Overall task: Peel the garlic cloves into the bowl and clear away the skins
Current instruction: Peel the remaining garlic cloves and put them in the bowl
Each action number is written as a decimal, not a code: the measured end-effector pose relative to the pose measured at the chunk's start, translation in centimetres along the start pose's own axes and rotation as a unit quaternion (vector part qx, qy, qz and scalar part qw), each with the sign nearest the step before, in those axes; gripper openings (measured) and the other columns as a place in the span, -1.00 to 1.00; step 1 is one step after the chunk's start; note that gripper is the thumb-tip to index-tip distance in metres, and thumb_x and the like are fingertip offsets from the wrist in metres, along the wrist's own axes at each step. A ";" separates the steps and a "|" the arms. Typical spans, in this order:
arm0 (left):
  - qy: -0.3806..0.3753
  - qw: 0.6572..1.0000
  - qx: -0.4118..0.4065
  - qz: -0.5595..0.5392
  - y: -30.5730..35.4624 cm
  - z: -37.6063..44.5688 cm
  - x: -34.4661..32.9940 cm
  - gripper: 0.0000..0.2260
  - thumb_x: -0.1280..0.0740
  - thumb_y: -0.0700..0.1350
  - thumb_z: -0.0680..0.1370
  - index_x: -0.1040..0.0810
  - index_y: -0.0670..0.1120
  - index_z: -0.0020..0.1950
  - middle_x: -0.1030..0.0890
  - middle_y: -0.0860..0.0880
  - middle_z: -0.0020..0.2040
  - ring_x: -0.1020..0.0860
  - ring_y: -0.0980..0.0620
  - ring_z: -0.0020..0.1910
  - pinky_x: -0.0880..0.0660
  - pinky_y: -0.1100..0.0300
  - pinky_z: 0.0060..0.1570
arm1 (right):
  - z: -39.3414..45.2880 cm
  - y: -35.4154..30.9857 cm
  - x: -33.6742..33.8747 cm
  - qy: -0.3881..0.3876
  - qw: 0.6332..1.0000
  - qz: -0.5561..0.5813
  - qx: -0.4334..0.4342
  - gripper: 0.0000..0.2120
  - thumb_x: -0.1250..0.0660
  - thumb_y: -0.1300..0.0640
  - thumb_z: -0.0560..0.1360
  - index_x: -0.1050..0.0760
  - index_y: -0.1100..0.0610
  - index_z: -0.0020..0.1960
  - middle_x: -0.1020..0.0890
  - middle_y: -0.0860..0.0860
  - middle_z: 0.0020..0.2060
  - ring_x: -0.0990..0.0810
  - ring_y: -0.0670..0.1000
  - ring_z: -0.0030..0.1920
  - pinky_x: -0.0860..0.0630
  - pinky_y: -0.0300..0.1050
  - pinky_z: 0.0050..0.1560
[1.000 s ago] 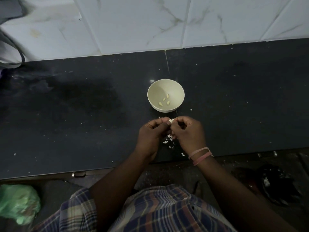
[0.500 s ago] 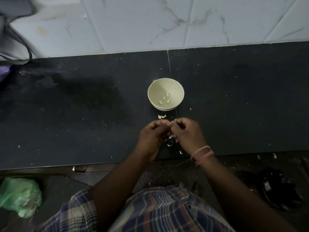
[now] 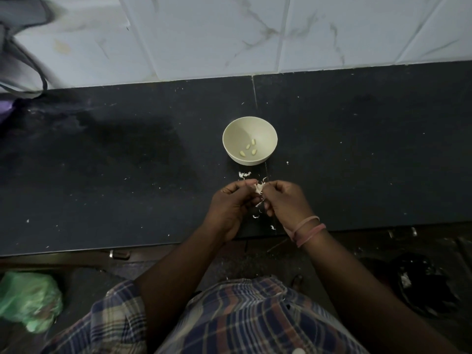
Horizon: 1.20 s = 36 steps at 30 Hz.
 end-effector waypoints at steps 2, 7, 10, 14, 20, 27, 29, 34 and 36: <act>-0.003 1.000 0.004 -0.014 0.0 0.0 -0.1 -0.88 -0.31 -0.34 0.59 -0.63 -0.24 0.05 -0.68 -0.14 -0.20 -0.61 0.04 -0.27 -0.60 0.26 -0.19 | 0.1 -0.1 -0.1 -0.008 0.999 0.032 0.000 -0.81 -0.26 0.25 0.59 -0.54 0.26 -0.17 -0.51 0.11 -0.45 -0.41 0.01 -0.49 -0.36 -0.16 -0.47; 0.007 0.999 -0.014 -0.040 0.5 0.2 0.5 -0.89 -0.34 -0.32 0.58 -0.65 -0.24 0.05 -0.69 -0.18 -0.08 -0.66 0.01 -0.18 -0.62 0.22 -0.11 | 0.6 -0.4 0.0 -0.027 0.997 0.063 0.021 -0.78 -0.14 0.32 0.61 -0.57 0.25 -0.06 -0.60 0.15 -0.28 -0.55 0.05 -0.33 -0.55 -0.10 -0.34; 0.008 0.998 -0.034 -0.049 0.7 0.4 0.2 -0.89 -0.36 -0.32 0.57 -0.64 -0.25 0.06 -0.69 -0.19 -0.04 -0.68 -0.02 -0.10 -0.63 0.20 -0.04 | 0.3 -0.9 0.1 -0.024 0.997 -0.005 0.079 -0.91 -0.33 0.22 0.57 -0.59 0.22 -0.02 -0.65 0.15 -0.26 -0.60 0.03 -0.32 -0.58 -0.13 -0.31; 0.012 0.997 -0.053 -0.051 0.9 0.5 0.0 -0.86 -0.38 -0.33 0.55 -0.61 -0.31 0.10 -0.68 -0.22 -0.02 -0.68 -0.08 -0.04 -0.64 0.13 0.04 | 0.4 -0.9 0.1 0.022 0.986 -0.061 0.152 -0.96 -0.43 0.24 0.50 -0.64 0.16 -0.06 -0.69 0.08 -0.25 -0.67 0.01 -0.25 -0.66 0.03 -0.19; 0.033 0.997 -0.066 0.008 0.4 0.9 0.2 -0.85 -0.44 -0.31 0.52 -0.65 -0.25 0.08 -0.69 -0.27 0.02 -0.67 -0.17 0.01 -0.61 0.00 0.15 | 1.1 -0.9 0.0 0.046 0.982 -0.095 0.157 -0.90 -0.37 0.27 0.49 -0.66 0.15 -0.12 -0.69 0.04 -0.31 -0.68 0.05 -0.28 -0.65 0.11 -0.16; 0.032 0.995 -0.079 0.050 0.7 0.9 0.3 -0.82 -0.44 -0.32 0.52 -0.65 -0.30 0.11 -0.71 -0.23 -0.02 -0.70 -0.11 -0.05 -0.62 0.11 -0.01 | 1.4 -1.1 -0.4 0.077 0.972 -0.157 0.158 -0.96 -0.43 0.14 0.42 -0.64 0.09 -0.19 -0.67 -0.02 -0.37 -0.65 -0.02 -0.34 -0.63 0.03 -0.23; 0.025 0.996 -0.073 0.053 0.9 1.0 0.4 -0.84 -0.44 -0.32 0.52 -0.65 -0.29 0.09 -0.71 -0.22 -0.04 -0.69 -0.10 -0.06 -0.62 0.13 -0.04 | 1.4 -1.2 -0.3 0.079 0.974 -0.150 0.152 -0.96 -0.44 0.16 0.42 -0.65 0.12 -0.19 -0.67 0.00 -0.38 -0.66 0.00 -0.36 -0.63 -0.01 -0.27; 0.002 0.998 -0.051 0.040 1.1 1.6 0.6 -0.86 -0.44 -0.31 0.52 -0.66 -0.27 0.07 -0.69 -0.26 -0.05 -0.66 -0.18 -0.05 -0.62 0.00 0.01 | 1.1 -1.8 -0.6 0.070 0.988 -0.070 0.122 -0.93 -0.40 0.31 0.43 -0.66 0.23 -0.20 -0.65 0.07 -0.44 -0.62 -0.05 -0.48 -0.56 -0.18 -0.44; 0.001 0.998 -0.059 0.033 1.2 1.7 0.5 -0.89 -0.43 -0.32 0.52 -0.66 -0.26 0.04 -0.69 -0.25 -0.09 -0.66 -0.14 -0.12 -0.63 0.07 -0.09 | 0.9 -2.1 -0.8 0.062 0.989 -0.056 0.118 -0.90 -0.39 0.32 0.45 -0.66 0.25 -0.22 -0.64 0.07 -0.46 -0.61 -0.04 -0.50 -0.57 -0.14 -0.44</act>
Point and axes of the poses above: each hand's wrist, its own z-axis towards the middle knuckle, its own x-axis out of the back of the hand, y = z × x, the point moved 4 cm from there along z, towards the middle knuckle
